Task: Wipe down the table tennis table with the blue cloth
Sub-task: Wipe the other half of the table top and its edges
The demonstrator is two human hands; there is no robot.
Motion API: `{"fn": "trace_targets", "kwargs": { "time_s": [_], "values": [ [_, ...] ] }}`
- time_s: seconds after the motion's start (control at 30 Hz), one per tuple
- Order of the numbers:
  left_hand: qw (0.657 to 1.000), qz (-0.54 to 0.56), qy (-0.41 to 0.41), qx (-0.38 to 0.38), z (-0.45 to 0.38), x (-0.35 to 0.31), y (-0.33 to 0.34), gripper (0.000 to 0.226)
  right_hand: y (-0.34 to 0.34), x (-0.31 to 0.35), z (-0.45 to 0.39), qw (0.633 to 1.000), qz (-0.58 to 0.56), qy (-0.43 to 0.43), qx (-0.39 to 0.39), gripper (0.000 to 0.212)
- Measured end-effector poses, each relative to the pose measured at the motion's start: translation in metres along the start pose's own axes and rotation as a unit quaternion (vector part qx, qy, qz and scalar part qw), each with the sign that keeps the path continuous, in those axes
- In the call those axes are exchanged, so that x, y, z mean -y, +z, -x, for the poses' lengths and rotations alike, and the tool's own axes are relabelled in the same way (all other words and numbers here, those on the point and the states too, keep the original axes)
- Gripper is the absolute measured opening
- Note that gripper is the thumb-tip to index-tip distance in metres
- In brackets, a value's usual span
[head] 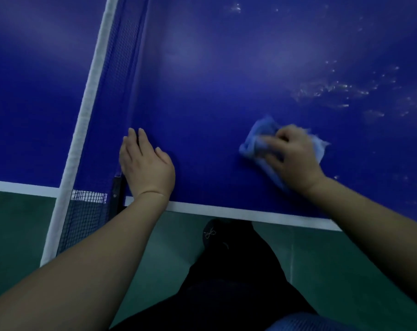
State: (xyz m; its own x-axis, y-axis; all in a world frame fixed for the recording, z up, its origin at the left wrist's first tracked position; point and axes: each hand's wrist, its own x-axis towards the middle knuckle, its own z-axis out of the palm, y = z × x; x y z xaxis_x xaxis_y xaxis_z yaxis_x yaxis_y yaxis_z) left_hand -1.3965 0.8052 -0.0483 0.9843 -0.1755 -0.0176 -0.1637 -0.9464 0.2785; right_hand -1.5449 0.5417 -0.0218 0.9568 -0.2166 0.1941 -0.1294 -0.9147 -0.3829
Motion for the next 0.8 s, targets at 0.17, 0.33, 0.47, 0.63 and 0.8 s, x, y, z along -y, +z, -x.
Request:
{"fn": "trace_targets", "kwargs": {
  "time_s": [0.17,0.33,0.47,0.63,0.8],
  "values": [
    [1.0,-0.003,0.007,-0.003,0.0,0.0,-0.002,0.057,0.026,0.047,-0.016,0.98,0.015,0.188,-0.06,0.027],
    [1.0,0.005,0.008,0.001,0.001,0.002,-0.001,0.056,0.017,0.062,0.045,0.999,-0.026,-0.013,0.025,0.03],
    [1.0,0.006,0.001,0.002,0.001,0.001,0.0,0.057,-0.012,-0.014,0.066,0.989,0.056,0.125,-0.055,0.028],
    [1.0,-0.001,0.001,0.004,0.002,-0.002,-0.002,0.056,0.003,0.003,0.053,0.942,0.061,0.31,-0.116,0.028],
    [1.0,-0.004,0.004,-0.001,0.002,-0.003,-0.001,0.056,0.0,0.008,0.072,0.997,0.026,0.064,-0.036,0.03]
  ]
}}
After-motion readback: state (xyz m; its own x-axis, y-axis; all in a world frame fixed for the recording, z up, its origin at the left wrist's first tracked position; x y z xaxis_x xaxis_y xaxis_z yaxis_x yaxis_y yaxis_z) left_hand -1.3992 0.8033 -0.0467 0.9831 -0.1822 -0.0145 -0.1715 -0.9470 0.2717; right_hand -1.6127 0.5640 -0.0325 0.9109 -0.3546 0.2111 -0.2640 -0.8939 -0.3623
